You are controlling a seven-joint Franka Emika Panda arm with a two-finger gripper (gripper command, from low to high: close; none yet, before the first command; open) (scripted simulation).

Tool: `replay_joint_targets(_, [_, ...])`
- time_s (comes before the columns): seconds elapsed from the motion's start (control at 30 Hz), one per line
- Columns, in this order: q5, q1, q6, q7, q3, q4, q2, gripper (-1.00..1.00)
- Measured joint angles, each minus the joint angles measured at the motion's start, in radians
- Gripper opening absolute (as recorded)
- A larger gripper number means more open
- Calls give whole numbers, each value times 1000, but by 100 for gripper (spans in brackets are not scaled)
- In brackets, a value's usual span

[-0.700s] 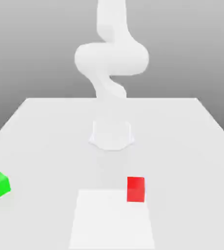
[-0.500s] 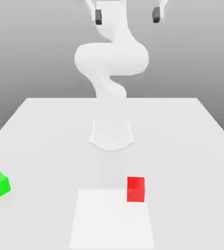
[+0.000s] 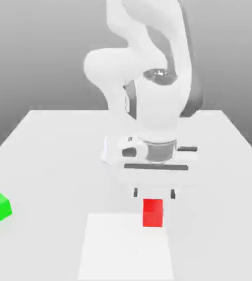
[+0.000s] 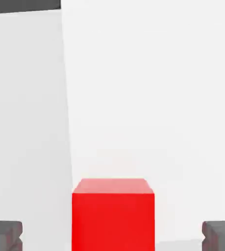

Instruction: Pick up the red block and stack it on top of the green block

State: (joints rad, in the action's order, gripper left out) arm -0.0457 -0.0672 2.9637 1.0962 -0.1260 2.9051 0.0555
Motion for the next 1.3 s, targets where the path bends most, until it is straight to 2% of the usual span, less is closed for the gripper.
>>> replay_joint_targets(0.07, [-44, -34, 63, 32, 45, -9, 76, 0])
replay_joint_targets(0.1, [-57, -57, 94, 42, 70, -14, 111, -100])
replay_joint_targets(0.33, [-65, -61, 102, 49, 76, -15, 119, -100])
replay_joint_targets(0.5, [32, -48, -30, -21, 35, 8, -36, -100])
replay_joint_targets(0.63, [65, -43, -135, -19, 57, 12, -144, -100])
replay_joint_targets(1.3, [67, 500, -304, 577, 351, -268, -34, -100])
